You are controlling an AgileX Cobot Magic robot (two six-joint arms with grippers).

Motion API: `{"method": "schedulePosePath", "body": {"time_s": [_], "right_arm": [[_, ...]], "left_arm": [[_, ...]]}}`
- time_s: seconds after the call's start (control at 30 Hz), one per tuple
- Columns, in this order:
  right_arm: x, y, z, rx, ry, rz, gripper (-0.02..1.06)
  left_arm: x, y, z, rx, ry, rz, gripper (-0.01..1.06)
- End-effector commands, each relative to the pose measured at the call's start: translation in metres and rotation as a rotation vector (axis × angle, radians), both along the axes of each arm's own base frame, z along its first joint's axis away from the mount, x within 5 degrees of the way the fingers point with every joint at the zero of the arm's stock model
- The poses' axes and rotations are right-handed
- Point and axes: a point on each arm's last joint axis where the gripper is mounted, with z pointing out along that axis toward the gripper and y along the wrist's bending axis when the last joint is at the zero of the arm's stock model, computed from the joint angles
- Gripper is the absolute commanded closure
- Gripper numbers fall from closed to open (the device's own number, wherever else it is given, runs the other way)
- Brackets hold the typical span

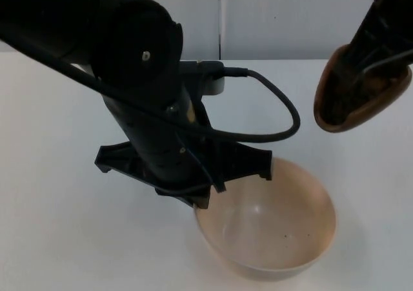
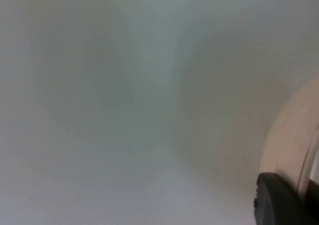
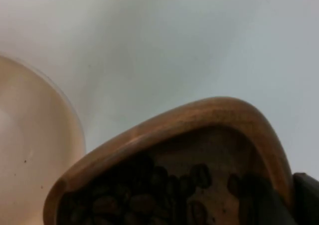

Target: Pick up the bowl with the left hand and pour the coffee beans from the cup into the bowl with the right hand.

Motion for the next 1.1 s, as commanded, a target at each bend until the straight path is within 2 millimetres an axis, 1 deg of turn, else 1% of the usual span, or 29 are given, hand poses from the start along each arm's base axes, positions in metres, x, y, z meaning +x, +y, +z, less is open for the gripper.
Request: {"method": "schedulePosePath", "body": {"time_s": [0.0,0.2,0.5,0.57,0.7,1.07], "right_arm": [[-0.003,0.001,0.005,-0.016,-0.037,0.011,1.05],[-0.009,0.010,0.008,-0.048,-0.077,0.050,1.05],[-0.024,0.029,0.018,-0.164,-0.230,0.138,1.05],[-0.026,0.030,0.019,-0.181,-0.248,0.149,1.05],[-0.036,0.042,0.024,-0.225,-0.319,0.212,1.05],[-0.054,0.055,0.037,-0.365,-0.467,0.285,1.05]], "left_arm": [[-0.001,-0.002,0.002,-0.004,-0.004,0.000,1.05],[-0.001,-0.002,0.002,-0.004,-0.004,0.000,1.05],[0.000,-0.002,0.002,-0.009,-0.007,0.001,1.05],[0.000,-0.002,0.002,-0.009,-0.007,0.001,1.05],[0.000,-0.002,0.002,-0.011,-0.009,0.001,1.05],[0.000,-0.002,0.002,-0.011,-0.008,0.001,1.05]]}}
